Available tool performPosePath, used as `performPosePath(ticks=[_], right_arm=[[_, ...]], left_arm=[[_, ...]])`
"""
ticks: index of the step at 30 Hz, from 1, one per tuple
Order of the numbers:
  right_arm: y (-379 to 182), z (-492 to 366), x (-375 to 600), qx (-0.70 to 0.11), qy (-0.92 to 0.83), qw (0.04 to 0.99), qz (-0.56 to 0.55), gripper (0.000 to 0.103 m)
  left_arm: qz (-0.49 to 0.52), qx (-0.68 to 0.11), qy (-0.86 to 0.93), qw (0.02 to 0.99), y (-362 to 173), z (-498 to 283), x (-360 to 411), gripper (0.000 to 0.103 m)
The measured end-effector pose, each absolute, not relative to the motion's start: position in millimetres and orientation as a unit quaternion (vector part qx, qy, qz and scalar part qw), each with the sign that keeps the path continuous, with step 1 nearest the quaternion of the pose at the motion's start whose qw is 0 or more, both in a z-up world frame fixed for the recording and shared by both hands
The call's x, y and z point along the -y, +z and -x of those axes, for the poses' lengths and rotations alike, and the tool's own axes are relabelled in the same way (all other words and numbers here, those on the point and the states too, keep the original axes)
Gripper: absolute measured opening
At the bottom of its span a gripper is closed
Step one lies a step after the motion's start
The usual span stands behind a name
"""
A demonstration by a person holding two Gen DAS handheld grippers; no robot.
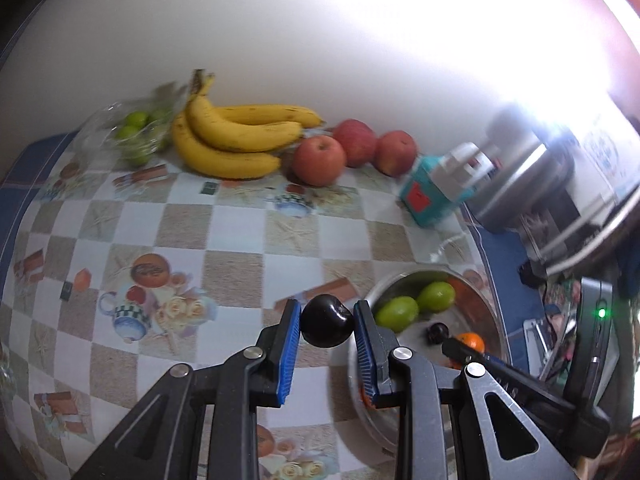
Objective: Organize fruits
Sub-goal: 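Carry the black plum and the orange in both tools over the steel bowl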
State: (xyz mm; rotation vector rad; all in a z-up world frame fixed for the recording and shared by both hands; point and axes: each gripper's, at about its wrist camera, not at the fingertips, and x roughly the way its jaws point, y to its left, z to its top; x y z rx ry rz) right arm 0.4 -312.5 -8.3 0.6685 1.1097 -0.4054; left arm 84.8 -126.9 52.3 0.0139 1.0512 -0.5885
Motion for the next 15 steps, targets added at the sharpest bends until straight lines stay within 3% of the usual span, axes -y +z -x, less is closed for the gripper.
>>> performPosePath(ticks=[15], right_arm=[[-9, 34, 356, -0.493, -0.245, 0.764, -0.338, 0.037]], left_arm=[[-0.093, -0.498, -0.336, 0.794, 28, -37, 199, 0.029]])
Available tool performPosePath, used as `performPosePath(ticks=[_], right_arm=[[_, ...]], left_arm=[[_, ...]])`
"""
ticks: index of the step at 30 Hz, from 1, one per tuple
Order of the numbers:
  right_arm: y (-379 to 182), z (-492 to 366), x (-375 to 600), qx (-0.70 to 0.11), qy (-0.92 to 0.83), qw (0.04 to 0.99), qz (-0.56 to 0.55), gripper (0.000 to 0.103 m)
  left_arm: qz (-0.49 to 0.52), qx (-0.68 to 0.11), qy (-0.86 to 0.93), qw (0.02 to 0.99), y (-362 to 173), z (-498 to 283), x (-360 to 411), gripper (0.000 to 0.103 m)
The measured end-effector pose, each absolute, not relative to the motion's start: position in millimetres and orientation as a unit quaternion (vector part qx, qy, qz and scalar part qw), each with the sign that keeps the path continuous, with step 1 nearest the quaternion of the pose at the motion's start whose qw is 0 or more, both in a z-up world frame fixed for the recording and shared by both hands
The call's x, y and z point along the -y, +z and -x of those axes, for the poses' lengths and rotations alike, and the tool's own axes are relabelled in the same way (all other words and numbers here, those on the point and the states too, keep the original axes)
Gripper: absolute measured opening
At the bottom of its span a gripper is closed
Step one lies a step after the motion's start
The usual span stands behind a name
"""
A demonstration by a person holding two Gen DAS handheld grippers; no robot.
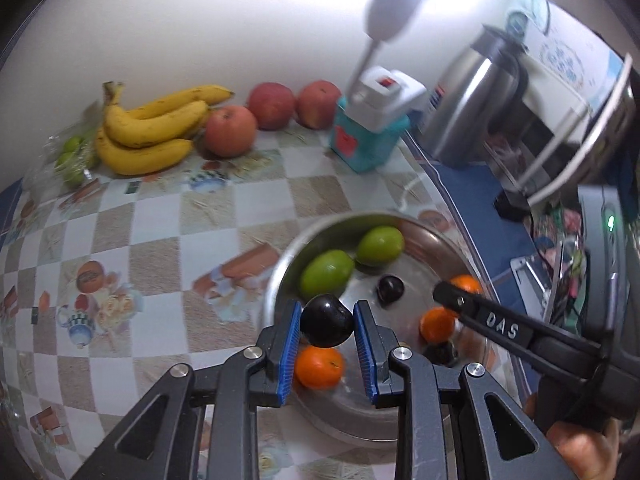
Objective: Organize fruits
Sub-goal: 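Carry the black plum and the orange in both tools over the steel bowl, then open the left tool to drop the plum while the right tool releases the orange into the bowl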
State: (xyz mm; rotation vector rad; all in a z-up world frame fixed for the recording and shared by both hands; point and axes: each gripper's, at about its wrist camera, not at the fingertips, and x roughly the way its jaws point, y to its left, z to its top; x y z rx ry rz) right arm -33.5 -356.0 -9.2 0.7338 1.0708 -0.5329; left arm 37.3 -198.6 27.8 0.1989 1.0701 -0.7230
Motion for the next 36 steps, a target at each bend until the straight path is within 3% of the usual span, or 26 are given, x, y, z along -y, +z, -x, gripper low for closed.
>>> performPosePath(ticks=[36], right_arm=[[-49, 13, 357, -0.467, -0.278, 0.790, -0.284, 0.037]], left_arm=[[-0.128, -0.485, -0.347, 0.793, -43, -30, 236, 0.030]])
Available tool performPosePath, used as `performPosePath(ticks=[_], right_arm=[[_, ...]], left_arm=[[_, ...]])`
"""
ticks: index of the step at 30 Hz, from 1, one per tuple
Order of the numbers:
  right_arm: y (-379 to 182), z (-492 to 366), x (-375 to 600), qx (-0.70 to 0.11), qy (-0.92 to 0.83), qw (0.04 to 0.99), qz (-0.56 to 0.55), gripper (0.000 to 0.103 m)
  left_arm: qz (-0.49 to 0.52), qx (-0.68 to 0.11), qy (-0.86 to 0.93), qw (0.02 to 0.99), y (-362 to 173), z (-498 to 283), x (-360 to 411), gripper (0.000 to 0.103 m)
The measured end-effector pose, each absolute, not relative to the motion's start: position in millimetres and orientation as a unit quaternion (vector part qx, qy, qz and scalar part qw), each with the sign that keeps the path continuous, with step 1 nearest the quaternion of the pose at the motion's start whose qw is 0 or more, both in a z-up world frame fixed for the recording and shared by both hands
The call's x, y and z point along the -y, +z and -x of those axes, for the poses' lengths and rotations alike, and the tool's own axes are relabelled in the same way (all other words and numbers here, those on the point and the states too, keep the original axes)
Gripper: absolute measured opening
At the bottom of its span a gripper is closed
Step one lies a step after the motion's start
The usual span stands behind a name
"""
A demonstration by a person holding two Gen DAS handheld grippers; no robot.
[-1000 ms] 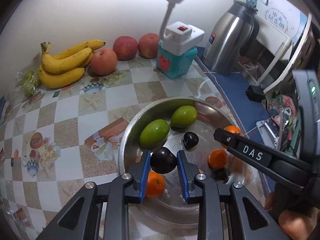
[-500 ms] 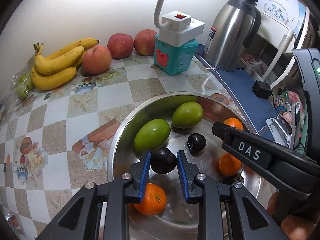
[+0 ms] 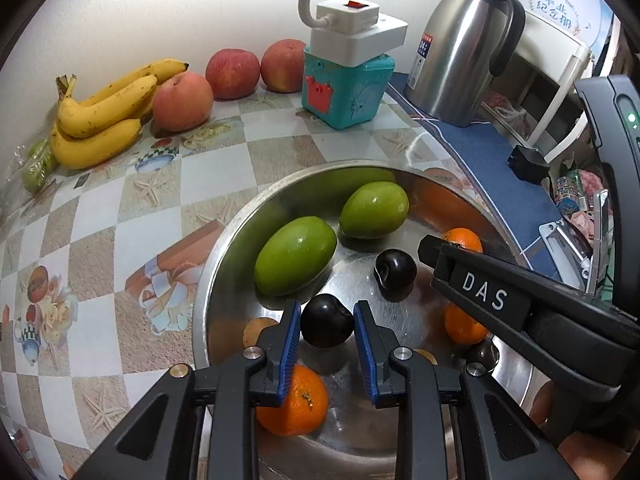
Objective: Organize fruits
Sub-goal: 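Open the left tool to drop the plum while the right tool releases the orange into the bowl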
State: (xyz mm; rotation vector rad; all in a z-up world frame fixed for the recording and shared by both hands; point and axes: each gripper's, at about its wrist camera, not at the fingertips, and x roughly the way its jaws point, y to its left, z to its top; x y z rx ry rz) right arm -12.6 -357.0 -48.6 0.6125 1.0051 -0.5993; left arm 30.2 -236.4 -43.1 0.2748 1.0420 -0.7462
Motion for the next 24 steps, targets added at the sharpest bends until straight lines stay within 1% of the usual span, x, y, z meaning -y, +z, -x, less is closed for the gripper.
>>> performPosePath(ticks=[9, 18, 20, 22, 24], right_arm=[[-55, 13, 357, -0.475, -0.283, 0.781, -0.291, 0.037], [-59, 12, 357, -0.484, -0.281, 0.777, -0.288, 0.038], [-57, 11, 357, -0.483, -0.281, 0.779, -0.284, 0.039], [-54, 11, 357, -0.482, -0.280, 0.781, -0.282, 0.044], [-50, 11, 357, -0.480, -0.282, 0.783, -0.279, 0.047]], left_arm=[[-0.127, -0.490, -0.342, 0.792, -46, -32, 236, 0.033], [-0.126, -0.486, -0.348, 0.792, -42, -31, 236, 0.049], [-0.125, -0.485, -0.349, 0.792, -41, -31, 236, 0.057], [-0.125, -0.482, -0.347, 0.795, -39, -31, 235, 0.062], [-0.123, -0.482, -0.345, 0.796, -36, -32, 234, 0.062]])
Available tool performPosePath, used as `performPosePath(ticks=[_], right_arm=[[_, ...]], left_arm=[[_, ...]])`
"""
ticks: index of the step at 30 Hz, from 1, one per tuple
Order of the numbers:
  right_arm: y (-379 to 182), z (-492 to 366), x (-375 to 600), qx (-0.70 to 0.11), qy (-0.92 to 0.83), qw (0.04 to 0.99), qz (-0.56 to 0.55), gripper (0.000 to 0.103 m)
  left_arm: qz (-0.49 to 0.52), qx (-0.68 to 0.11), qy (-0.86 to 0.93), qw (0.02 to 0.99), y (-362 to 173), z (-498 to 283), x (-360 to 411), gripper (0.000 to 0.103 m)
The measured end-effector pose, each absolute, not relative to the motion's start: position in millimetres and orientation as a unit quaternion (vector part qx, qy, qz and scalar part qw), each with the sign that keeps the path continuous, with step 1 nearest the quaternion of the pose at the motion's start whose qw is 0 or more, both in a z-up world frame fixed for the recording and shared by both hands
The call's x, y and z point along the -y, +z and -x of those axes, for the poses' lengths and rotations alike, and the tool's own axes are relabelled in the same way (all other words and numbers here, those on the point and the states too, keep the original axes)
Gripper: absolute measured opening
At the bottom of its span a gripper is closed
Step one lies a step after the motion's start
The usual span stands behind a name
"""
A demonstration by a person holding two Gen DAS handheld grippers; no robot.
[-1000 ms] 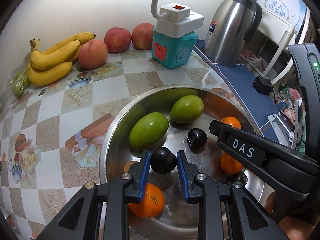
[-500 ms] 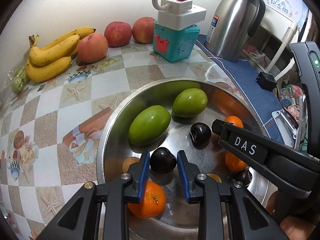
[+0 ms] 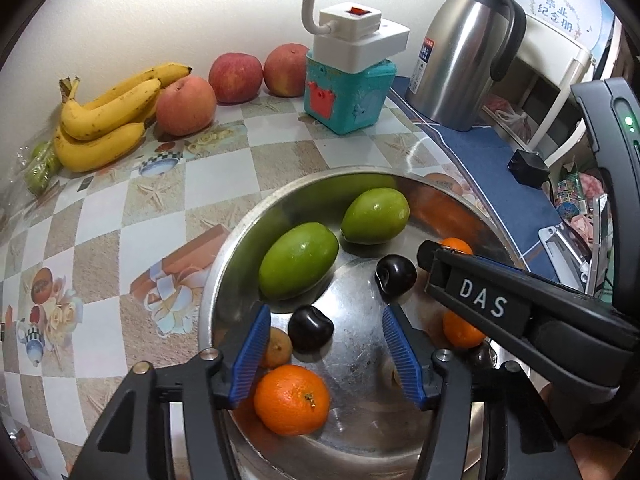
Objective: Organize fruits
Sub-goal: 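Open the left tool to drop the plum while the right tool releases the orange into the bowl, then withdraw both open tools from the steel bowl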
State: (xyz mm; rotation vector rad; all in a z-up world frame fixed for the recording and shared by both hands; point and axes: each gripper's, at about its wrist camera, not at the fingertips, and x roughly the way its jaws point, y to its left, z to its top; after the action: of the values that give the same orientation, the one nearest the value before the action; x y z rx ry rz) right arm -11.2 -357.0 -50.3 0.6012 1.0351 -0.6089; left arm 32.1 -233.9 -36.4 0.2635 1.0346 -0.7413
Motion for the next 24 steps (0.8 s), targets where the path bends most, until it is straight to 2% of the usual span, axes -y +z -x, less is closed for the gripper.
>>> performPosePath(ticks=[3, 6, 13, 24], right_arm=[[-46, 12, 357, -0.478, -0.284, 0.784, -0.277, 0.048], [-41, 11, 357, -0.477, -0.284, 0.786, -0.272, 0.057], [-35, 10, 353, -0.483, -0.282, 0.785, -0.268, 0.057], [-25, 5, 340, -0.490, -0.274, 0.790, -0.246, 0.060]], left_arm=[[-0.114, -0.481, -0.343, 0.799, -32, -35, 231, 0.066], [-0.106, -0.482, -0.336, 0.803, -28, -39, 227, 0.072], [-0.077, -0.501, -0.293, 0.811, -26, -59, 207, 0.083], [-0.024, -0.518, -0.226, 0.824, -25, -87, 171, 0.085]])
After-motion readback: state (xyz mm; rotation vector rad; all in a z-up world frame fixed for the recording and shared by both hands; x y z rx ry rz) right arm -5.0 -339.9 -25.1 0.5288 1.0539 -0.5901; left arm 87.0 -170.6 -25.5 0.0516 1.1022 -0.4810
